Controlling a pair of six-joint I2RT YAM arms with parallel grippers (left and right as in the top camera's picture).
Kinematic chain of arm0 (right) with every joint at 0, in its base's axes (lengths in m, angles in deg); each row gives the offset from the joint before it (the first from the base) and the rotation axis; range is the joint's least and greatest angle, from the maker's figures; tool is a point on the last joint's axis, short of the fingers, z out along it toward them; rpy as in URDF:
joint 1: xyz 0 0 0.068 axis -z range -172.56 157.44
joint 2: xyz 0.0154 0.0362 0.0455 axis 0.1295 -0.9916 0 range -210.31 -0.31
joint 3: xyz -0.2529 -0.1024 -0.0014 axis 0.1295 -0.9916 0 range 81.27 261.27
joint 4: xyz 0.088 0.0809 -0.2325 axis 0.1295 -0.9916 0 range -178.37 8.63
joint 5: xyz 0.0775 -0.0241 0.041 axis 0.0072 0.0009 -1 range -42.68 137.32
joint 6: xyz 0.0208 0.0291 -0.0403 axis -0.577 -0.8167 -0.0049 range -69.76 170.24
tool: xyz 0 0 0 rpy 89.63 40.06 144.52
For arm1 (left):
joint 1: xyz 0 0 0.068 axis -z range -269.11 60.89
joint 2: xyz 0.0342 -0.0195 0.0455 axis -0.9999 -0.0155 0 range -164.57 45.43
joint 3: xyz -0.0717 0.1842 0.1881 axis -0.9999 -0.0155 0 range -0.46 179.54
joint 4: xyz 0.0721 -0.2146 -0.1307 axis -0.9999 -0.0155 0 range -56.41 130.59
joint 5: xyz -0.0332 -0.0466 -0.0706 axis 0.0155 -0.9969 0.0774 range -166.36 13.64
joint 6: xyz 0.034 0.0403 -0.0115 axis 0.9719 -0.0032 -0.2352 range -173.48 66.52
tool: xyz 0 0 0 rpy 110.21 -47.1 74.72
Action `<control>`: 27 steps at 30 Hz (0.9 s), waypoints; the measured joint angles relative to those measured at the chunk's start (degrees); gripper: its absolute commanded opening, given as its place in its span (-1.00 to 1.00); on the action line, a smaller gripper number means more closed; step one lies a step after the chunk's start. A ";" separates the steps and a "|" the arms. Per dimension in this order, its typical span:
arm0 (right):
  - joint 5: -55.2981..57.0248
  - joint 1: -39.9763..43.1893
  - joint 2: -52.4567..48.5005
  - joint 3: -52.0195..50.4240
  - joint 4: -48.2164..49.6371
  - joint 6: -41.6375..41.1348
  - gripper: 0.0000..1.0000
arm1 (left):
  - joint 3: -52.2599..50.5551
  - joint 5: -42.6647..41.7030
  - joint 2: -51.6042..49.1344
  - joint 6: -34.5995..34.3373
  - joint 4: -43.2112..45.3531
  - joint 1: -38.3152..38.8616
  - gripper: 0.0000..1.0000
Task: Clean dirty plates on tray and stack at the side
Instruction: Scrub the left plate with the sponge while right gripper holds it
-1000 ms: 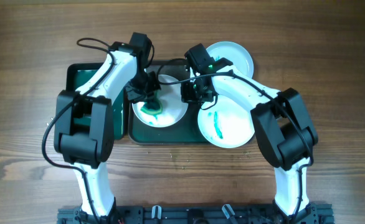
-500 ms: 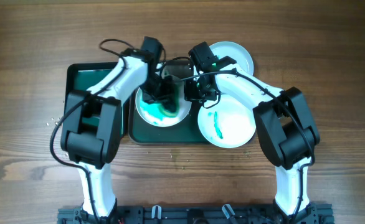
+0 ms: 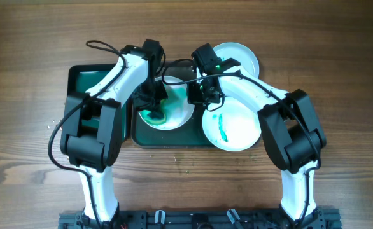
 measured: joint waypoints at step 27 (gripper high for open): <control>-0.46 -0.35 0.00 0.00 0.20 -0.02 -0.91 | -4.66 -1.22 1.99 1.60 15.80 2.12 -0.92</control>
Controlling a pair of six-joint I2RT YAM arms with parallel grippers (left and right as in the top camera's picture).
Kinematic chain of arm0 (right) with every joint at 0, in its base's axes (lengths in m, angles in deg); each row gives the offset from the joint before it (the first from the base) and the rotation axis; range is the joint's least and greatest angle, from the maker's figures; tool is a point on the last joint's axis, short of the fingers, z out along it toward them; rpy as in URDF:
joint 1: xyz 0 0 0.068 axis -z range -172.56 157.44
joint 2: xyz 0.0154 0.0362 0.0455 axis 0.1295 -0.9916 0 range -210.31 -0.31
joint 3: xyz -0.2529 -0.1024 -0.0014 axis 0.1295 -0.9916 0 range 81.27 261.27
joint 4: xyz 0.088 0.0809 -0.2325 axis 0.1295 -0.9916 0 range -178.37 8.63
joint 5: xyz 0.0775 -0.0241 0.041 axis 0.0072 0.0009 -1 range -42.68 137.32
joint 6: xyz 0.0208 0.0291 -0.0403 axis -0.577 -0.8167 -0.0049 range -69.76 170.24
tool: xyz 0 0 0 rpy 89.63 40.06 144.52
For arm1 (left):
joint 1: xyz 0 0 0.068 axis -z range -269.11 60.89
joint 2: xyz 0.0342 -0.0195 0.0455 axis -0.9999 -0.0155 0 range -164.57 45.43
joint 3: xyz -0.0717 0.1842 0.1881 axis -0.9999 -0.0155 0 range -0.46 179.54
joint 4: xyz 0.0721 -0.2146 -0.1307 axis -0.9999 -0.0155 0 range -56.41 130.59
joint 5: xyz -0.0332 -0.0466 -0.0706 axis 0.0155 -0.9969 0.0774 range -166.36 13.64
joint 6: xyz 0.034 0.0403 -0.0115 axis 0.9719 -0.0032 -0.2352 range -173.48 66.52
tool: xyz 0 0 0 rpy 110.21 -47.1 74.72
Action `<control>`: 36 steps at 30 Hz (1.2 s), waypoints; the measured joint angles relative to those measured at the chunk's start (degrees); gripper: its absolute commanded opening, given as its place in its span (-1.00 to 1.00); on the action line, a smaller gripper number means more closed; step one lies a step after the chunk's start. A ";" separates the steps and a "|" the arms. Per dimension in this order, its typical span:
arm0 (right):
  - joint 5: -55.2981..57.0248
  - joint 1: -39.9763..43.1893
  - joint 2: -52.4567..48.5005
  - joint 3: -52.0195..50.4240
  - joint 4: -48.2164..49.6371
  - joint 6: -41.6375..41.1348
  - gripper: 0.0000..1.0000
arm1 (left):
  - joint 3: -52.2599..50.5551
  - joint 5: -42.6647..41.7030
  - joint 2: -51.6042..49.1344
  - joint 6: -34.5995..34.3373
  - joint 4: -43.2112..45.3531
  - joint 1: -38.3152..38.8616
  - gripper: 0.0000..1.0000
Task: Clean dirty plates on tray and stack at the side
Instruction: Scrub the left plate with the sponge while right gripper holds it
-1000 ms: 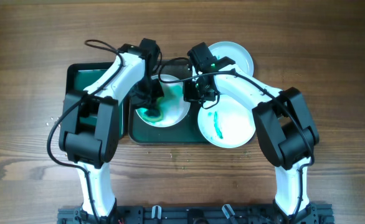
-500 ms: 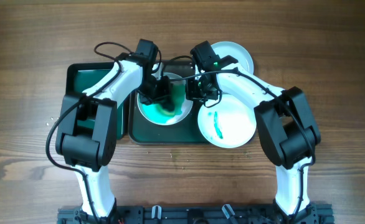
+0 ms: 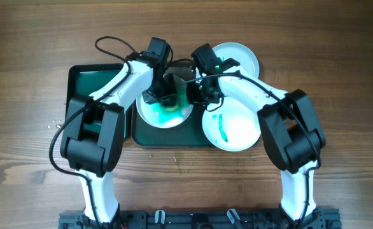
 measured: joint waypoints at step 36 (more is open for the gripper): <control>-0.55 0.68 0.00 -0.02 -0.52 1.49 -0.91 | 2.82 12.35 -0.59 0.61 -11.30 0.02 -0.92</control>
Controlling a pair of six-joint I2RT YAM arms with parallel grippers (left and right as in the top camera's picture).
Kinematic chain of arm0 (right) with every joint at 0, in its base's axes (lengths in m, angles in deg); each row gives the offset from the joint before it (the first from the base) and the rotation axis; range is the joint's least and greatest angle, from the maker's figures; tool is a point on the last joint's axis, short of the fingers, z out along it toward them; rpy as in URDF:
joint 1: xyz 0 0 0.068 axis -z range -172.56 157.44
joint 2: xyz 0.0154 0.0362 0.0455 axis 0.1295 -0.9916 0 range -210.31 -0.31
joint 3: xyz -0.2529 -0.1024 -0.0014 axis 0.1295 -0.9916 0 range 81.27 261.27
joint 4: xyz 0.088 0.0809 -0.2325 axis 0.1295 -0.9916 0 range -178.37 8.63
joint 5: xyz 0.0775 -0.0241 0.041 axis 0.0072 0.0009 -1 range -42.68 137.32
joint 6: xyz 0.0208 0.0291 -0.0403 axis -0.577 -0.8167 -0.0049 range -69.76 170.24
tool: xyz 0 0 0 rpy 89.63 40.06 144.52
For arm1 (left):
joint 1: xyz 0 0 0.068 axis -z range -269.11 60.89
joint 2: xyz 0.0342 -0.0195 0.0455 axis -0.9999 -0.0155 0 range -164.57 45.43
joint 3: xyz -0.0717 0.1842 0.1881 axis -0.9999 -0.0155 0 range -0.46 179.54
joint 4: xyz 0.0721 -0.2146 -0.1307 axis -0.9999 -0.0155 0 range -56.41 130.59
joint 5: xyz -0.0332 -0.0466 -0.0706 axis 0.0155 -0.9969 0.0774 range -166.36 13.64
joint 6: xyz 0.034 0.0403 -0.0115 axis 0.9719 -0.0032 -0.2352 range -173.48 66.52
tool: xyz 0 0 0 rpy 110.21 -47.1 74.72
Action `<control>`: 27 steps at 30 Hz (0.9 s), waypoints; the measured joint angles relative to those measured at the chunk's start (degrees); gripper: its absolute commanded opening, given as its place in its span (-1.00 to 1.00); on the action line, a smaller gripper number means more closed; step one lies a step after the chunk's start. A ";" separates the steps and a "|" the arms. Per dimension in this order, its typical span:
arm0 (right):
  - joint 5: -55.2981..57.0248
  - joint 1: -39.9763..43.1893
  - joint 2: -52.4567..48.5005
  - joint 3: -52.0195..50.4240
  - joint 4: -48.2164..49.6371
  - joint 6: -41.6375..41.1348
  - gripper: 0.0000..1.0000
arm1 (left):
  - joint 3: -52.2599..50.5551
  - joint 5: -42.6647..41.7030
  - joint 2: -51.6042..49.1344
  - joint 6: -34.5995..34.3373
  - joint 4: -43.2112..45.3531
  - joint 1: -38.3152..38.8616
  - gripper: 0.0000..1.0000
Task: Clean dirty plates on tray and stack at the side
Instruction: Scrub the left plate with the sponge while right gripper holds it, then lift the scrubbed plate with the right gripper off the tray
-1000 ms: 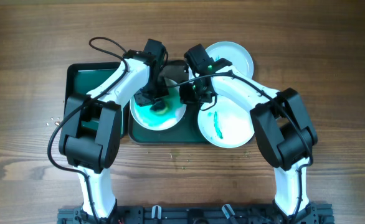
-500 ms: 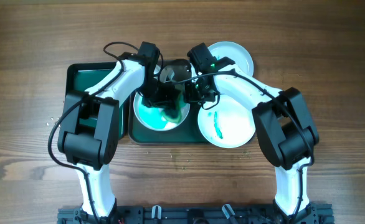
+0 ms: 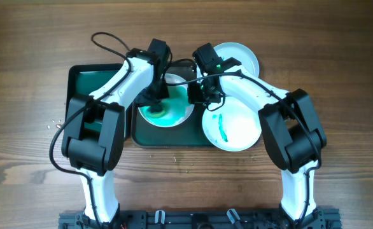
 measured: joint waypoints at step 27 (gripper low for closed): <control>-2.93 0.17 0.00 -0.11 -0.85 3.06 -0.92 | 12.37 -24.30 2.93 13.27 -2.62 -10.10 -0.92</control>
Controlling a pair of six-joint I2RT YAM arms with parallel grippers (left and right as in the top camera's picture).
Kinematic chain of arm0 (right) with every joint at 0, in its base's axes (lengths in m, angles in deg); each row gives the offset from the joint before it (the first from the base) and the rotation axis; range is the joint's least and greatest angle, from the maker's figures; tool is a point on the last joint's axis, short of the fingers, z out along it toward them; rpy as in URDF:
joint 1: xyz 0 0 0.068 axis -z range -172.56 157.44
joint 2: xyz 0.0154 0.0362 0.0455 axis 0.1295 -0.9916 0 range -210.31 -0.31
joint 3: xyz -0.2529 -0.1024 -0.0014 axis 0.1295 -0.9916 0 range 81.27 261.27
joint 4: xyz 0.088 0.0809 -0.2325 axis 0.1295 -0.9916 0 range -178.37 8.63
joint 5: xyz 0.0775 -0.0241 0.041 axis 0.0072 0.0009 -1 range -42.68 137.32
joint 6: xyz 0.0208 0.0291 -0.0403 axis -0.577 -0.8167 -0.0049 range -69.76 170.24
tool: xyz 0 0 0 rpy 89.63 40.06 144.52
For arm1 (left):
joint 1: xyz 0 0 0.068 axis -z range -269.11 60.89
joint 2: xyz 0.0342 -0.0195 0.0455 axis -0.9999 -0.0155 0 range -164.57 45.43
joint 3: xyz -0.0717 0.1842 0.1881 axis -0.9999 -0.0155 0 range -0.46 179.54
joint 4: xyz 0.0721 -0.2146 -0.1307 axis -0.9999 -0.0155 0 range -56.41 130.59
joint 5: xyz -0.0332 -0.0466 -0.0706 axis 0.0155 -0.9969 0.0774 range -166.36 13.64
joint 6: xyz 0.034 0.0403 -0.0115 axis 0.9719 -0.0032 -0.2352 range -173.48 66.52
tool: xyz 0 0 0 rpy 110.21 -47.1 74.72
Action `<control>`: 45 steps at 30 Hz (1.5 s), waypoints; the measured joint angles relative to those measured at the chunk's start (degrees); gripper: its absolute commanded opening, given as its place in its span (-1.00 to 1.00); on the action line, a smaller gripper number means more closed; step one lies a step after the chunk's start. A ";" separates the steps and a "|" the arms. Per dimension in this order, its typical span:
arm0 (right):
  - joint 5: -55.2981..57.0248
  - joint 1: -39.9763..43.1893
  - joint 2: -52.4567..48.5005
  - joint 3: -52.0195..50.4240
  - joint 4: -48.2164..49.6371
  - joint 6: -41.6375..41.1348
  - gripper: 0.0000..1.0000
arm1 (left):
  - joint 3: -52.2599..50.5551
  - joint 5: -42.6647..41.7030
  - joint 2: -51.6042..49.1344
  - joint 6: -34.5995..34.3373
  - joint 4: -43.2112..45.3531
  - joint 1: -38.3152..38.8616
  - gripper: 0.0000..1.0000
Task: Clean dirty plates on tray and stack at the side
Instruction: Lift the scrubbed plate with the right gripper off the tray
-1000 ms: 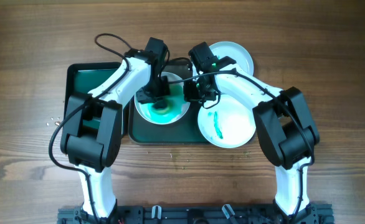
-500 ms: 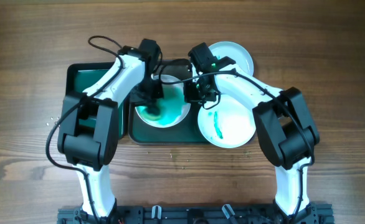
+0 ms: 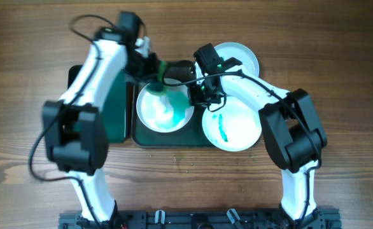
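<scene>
A white plate (image 3: 164,109) smeared with green lies on the dark tray (image 3: 174,138). My left gripper (image 3: 156,66) is lifted behind the plate's far rim, shut on a green sponge (image 3: 163,67). At the plate's right rim my right gripper (image 3: 197,95) is shut on the edge, pinning it. A second white plate (image 3: 232,126) with a green streak rests against the tray's right edge. A clean white plate (image 3: 240,57) lies on the table at the back right.
The tray's left half (image 3: 113,114) is bare green. Both arms cross over the tray's far side, with black cables looping above it. Wood table surrounds the tray on all sides.
My left arm has swung up and to the left, and the sponge has come off the plate to beyond its far rim. A broad green smear shows on the plate. The right arm is unmoved.
My left gripper pressed the sponge on the plate's left part, then on its far middle, then on its centre, while the right gripper stayed clamped on the right rim. Now the sponge is off the plate, which shows a spread green smear.
</scene>
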 measured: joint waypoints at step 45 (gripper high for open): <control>104.04 -28.87 21.16 -0.22 -7.45 8.68 -0.91 | 1.38 4.42 4.70 -1.07 -4.02 -4.83 -0.92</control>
